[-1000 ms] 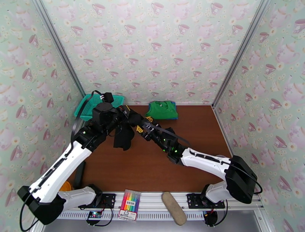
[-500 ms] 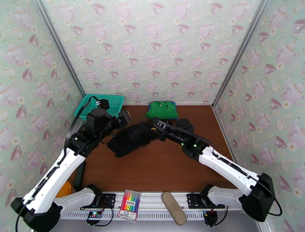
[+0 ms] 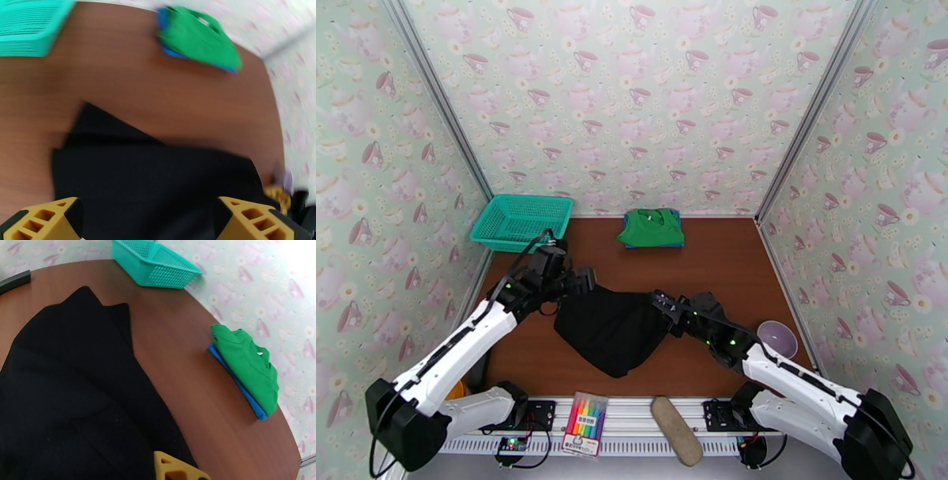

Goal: Fold and stack the mixed laundry pile

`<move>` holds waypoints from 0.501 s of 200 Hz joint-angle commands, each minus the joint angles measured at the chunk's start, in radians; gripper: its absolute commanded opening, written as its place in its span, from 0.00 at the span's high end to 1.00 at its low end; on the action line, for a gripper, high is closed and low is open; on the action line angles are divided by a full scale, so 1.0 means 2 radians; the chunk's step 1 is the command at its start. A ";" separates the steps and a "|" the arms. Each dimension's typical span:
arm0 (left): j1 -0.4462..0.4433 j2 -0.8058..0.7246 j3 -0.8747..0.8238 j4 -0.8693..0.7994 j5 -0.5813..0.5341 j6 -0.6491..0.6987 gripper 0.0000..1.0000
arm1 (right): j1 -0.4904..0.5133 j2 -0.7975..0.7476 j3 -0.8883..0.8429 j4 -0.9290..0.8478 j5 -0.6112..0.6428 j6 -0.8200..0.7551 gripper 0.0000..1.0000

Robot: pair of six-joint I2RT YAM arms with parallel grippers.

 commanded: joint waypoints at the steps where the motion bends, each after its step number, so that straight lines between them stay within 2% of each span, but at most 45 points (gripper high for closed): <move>1: -0.080 -0.029 -0.019 0.016 0.023 0.045 0.11 | 0.000 -0.002 0.004 0.006 0.015 0.024 1.00; 13: -0.146 -0.043 -0.042 0.035 -0.011 0.085 0.11 | -0.002 0.006 0.022 -0.011 0.005 0.035 1.00; 31: -0.251 -0.055 -0.072 0.063 -0.121 0.143 0.08 | -0.009 0.026 0.061 -0.051 -0.013 0.059 1.00; 42: -0.310 -0.056 -0.096 0.095 -0.194 0.174 0.02 | -0.010 0.039 0.084 -0.076 -0.017 0.070 1.00; 53: -0.353 -0.050 -0.119 0.134 -0.232 0.204 0.00 | -0.010 0.048 0.099 -0.090 -0.020 0.078 1.00; 65: -0.384 -0.031 -0.133 0.174 -0.245 0.220 0.00 | -0.010 0.051 0.106 -0.093 -0.023 0.085 1.00; 76: -0.393 -0.007 -0.133 0.202 -0.249 0.220 0.00 | -0.010 0.048 0.104 -0.090 -0.028 0.088 1.00; 100: -0.398 0.054 -0.137 0.288 -0.298 0.206 0.00 | -0.009 0.032 0.096 -0.086 -0.031 0.095 1.00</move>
